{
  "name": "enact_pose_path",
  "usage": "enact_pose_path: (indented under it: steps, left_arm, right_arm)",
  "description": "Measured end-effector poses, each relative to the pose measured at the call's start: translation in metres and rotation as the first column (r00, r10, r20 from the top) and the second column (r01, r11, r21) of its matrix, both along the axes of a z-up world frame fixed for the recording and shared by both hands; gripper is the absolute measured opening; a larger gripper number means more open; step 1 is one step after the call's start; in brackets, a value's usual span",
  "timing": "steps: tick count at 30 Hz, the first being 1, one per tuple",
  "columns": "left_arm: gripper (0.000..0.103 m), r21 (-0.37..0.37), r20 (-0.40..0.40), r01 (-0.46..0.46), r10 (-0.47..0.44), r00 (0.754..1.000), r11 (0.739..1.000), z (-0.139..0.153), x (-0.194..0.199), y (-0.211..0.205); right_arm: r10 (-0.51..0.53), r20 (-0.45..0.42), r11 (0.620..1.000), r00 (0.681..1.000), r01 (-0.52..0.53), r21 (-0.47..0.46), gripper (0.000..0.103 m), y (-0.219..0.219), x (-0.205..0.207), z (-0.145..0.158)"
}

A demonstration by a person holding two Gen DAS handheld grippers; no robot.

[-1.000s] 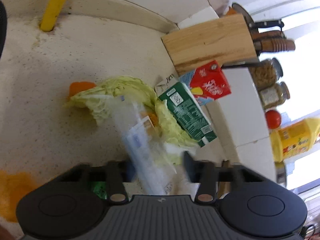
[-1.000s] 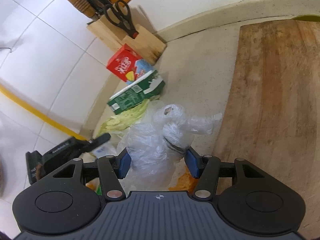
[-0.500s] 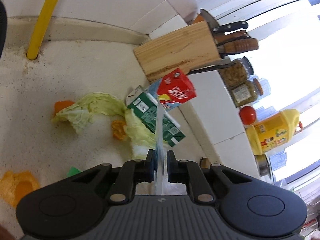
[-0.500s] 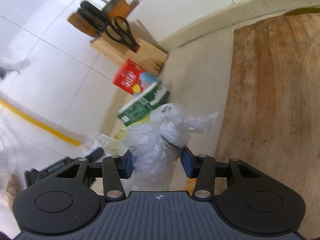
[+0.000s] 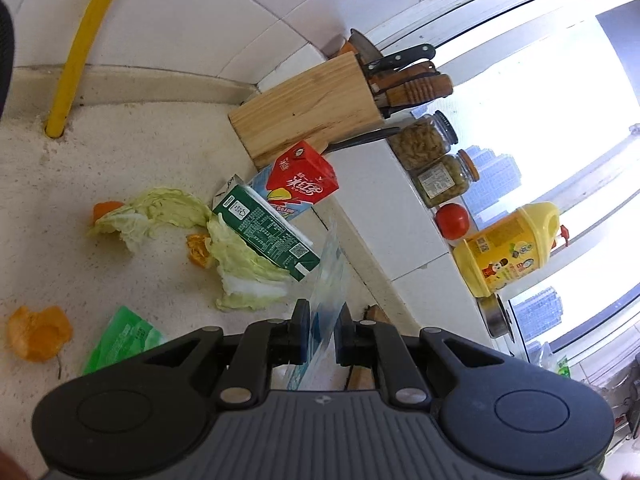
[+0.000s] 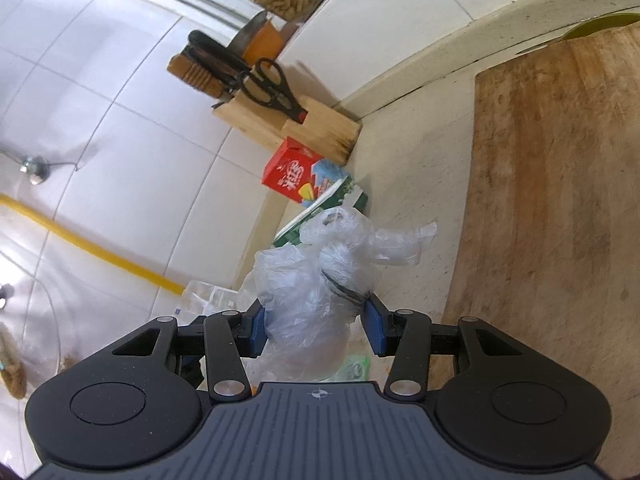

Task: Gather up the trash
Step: 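Lift the clear packaging with the left gripper while the right lifts the bag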

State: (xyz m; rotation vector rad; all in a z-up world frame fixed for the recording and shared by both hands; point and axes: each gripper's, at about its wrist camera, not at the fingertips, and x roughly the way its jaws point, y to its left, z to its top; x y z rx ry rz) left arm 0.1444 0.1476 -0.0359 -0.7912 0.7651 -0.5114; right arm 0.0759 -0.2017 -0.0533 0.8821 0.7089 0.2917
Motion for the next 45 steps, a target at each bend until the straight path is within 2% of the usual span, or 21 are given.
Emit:
enact_pose_path:
  steps: [8, 13, 17, 21, 24, 25, 28, 32, 37, 43, 45]
  left_arm:
    - [0.012, 0.059, 0.014, -0.005, 0.004, 1.000, 0.998, 0.002, -0.014, -0.009]
    - [0.012, 0.199, 0.001, 0.011, -0.011, 1.000, 0.980, -0.018, -0.006, -0.036]
    - [0.021, 0.170, -0.035, 0.074, -0.069, 0.997, 0.983, -0.034, 0.003, -0.059]
    - [0.022, 0.181, -0.053, 0.105, -0.097, 0.994, 0.978, -0.043, 0.011, -0.084]
    - [0.021, 0.205, -0.049, 0.105, -0.096, 0.994, 0.973, -0.044, 0.016, -0.095]
    - [0.016, 0.205, -0.047, 0.104, -0.096, 0.994, 0.973, -0.043, 0.016, -0.096]
    - [0.012, 0.200, -0.026, 0.095, -0.092, 0.995, 0.975, -0.036, 0.016, -0.094]
    - [0.012, 0.166, -0.009, 0.081, -0.080, 0.997, 0.983, -0.023, 0.013, -0.083]
    - [0.012, 0.163, 0.015, 0.071, -0.075, 0.997, 0.984, -0.016, 0.005, -0.078]
    - [0.015, 0.207, -0.006, 0.079, -0.079, 0.997, 0.975, -0.035, 0.007, -0.097]
    - [0.019, 0.258, 0.019, 0.059, -0.066, 0.998, 0.964, -0.037, 0.009, -0.104]
  right_arm:
    - [0.055, 0.001, 0.998, 0.998, -0.055, -0.009, 0.055, 0.005, 0.004, 0.000]
    - [0.077, -0.014, 0.997, 0.997, -0.078, -0.024, 0.056, 0.004, 0.002, -0.004]
    - [0.070, -0.035, 0.997, 0.997, -0.072, -0.042, 0.056, 0.000, 0.002, -0.011]
    - [0.055, -0.062, 0.998, 0.997, -0.057, -0.031, 0.056, -0.007, 0.005, -0.021]
    - [0.045, -0.058, 0.999, 0.997, -0.047, -0.023, 0.056, -0.012, 0.004, -0.024]
    - [0.042, -0.054, 0.999, 0.998, -0.043, -0.020, 0.056, -0.013, 0.004, -0.024]
    - [0.024, -0.039, 1.000, 0.999, -0.024, 0.000, 0.056, -0.018, -0.001, -0.025]
    - [0.011, -0.018, 0.999, 1.000, -0.010, 0.036, 0.056, -0.023, -0.005, -0.023]
    - [0.033, -0.003, 0.999, 0.999, -0.032, 0.040, 0.056, -0.021, -0.001, -0.019]
    - [0.057, -0.012, 0.998, 0.998, -0.057, 0.040, 0.056, -0.019, 0.000, -0.024]
    - [0.053, -0.018, 0.998, 0.998, -0.052, 0.044, 0.057, -0.020, -0.002, -0.026]
